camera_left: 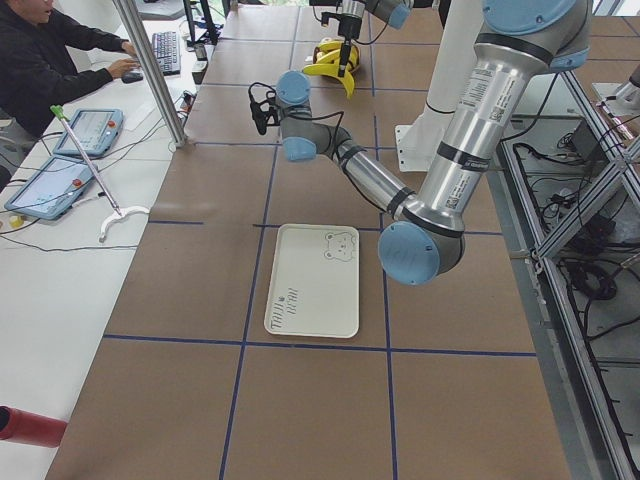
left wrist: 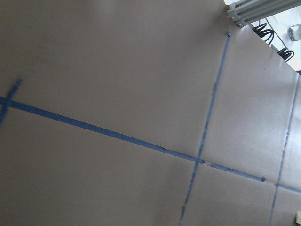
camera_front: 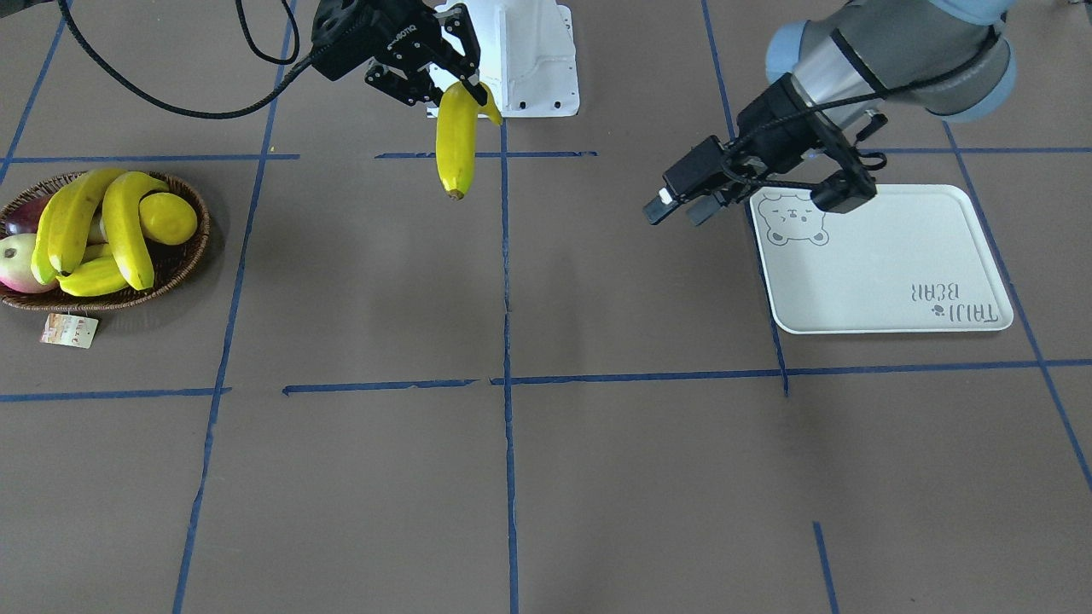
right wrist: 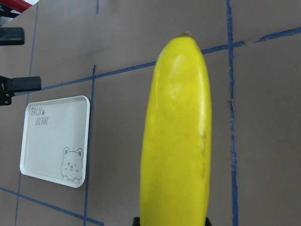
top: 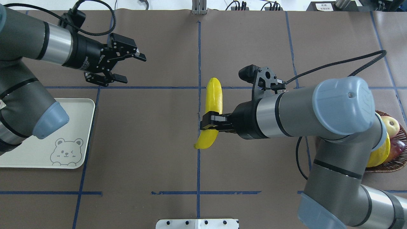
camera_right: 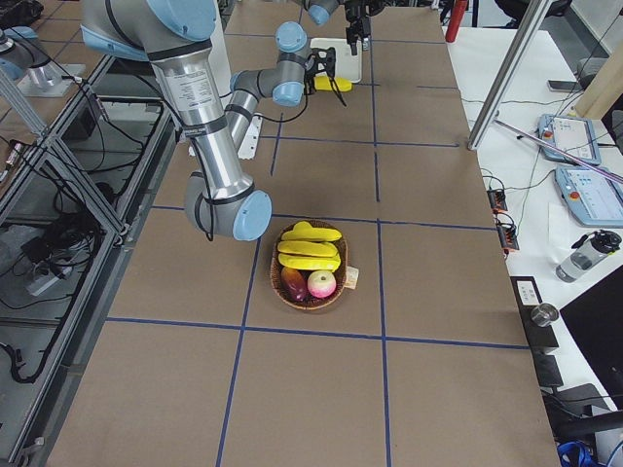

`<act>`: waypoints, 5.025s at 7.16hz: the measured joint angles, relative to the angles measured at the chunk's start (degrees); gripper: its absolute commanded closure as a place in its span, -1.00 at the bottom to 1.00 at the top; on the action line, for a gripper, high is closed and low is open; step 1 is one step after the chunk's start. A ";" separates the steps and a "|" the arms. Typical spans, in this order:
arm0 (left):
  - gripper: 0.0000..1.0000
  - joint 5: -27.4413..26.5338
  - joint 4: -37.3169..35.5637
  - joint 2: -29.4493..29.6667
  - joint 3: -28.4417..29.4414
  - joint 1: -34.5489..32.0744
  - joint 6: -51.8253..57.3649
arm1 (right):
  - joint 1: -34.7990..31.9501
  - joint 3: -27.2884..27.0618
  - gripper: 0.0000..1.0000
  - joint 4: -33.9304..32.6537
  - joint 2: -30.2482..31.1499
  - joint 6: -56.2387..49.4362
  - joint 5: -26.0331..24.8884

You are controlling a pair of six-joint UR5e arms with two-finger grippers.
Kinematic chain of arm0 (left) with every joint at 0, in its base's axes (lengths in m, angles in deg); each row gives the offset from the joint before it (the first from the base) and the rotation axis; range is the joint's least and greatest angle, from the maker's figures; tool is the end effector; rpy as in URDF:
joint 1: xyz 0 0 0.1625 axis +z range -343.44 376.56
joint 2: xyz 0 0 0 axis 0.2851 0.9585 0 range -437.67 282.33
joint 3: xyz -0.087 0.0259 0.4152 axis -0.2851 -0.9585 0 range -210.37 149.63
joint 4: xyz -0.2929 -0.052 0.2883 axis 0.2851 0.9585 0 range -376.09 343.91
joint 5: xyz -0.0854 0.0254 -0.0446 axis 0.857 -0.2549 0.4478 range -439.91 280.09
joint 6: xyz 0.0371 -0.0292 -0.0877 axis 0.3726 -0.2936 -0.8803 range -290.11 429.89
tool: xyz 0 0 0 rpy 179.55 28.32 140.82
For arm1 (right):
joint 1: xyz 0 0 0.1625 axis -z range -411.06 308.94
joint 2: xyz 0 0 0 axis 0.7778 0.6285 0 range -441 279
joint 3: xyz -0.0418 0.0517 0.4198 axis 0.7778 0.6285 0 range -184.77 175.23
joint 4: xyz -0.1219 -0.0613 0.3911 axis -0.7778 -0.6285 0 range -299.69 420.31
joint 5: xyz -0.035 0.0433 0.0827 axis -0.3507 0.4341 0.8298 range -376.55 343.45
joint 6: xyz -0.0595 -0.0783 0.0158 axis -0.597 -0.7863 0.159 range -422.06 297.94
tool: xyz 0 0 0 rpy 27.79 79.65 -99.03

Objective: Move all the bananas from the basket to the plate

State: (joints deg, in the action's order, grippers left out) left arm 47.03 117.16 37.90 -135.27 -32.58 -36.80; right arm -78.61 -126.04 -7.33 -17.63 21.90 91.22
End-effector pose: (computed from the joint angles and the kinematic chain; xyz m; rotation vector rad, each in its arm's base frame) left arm 0.3184 -0.4805 0.2009 -0.1103 1.4961 -0.4583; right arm -0.4038 -0.3269 0.1280 0.1545 -1.4011 0.0939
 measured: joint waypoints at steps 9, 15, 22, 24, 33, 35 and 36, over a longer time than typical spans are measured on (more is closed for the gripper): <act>0.74 -1.06 -0.04 8.17 -0.57 11.89 -2.76 | 2.71 2.09 0.92 2.51 -4.28 1.54 -0.28; 1.00 -0.47 0.02 7.39 -1.40 11.88 2.23 | 2.89 1.65 -0.99 2.52 -4.19 2.70 -0.28; 1.00 -1.30 -12.57 -4.76 -1.66 2.41 19.20 | -1.61 -2.59 -0.99 -0.21 -0.85 2.64 0.00; 1.00 -1.36 -15.67 -17.09 -0.72 -3.68 37.39 | -4.69 -3.59 -0.99 -5.36 0.28 2.59 0.35; 0.89 -6.14 -15.39 -30.24 11.51 -12.32 57.44 | -7.88 -7.00 -0.99 -11.46 4.90 1.84 0.70; 0.83 -5.79 -15.40 -30.56 11.41 -12.12 57.20 | -7.95 -7.11 -0.99 -11.46 5.15 1.82 0.69; 0.83 -5.63 -15.38 -30.60 11.32 -11.94 57.10 | -7.99 -7.13 -0.99 -11.46 5.17 1.82 0.69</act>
State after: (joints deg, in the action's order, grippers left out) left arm 41.41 101.79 7.30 -123.95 -44.52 20.30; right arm -86.60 -133.17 -18.79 -12.46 23.72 91.91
